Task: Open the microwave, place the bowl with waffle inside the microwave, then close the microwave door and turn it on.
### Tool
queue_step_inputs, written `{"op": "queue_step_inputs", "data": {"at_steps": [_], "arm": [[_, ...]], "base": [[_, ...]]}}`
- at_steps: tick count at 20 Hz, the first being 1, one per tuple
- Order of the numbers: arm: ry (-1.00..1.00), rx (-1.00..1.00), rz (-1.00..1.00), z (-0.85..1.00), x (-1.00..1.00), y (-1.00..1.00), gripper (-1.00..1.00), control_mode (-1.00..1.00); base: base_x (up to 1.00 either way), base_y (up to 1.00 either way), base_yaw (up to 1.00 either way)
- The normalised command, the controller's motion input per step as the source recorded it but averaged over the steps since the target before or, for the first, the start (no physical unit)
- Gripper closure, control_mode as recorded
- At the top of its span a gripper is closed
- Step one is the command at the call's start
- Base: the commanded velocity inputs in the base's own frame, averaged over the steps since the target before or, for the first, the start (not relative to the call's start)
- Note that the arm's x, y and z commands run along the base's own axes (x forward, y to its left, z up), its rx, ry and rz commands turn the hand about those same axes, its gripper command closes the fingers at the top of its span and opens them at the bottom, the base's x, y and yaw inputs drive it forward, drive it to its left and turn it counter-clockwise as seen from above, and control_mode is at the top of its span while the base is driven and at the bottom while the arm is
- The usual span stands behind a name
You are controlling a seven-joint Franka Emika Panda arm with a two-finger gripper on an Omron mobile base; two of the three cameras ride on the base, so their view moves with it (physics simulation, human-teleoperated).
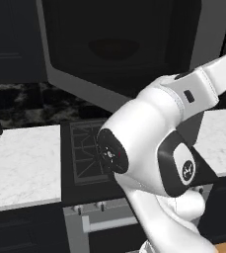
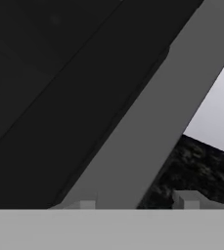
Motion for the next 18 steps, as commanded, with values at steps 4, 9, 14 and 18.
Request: {"op": "queue_step_inputs", "data": {"at_steps": [4,9,14,18], "arm": [[0.00,0.00,0.05,0.00,0.72,-0.35,-1.00,-1.00],[0.01,0.00,0.07,0.00,0.82,-0.48,-1.00,-1.00],[0.00,0.00,0.10,0.00,0.65,-0.44,-1.00,-1.00],[0.00,0.00,0.12,0.00,0.81,-0.31,-1.00,-1.00]], "base": [[0.00,0.00,0.00],[0.00,0.00,0.00],[0.00,0.00,0.00],[0.00,0.00,0.00]]}}
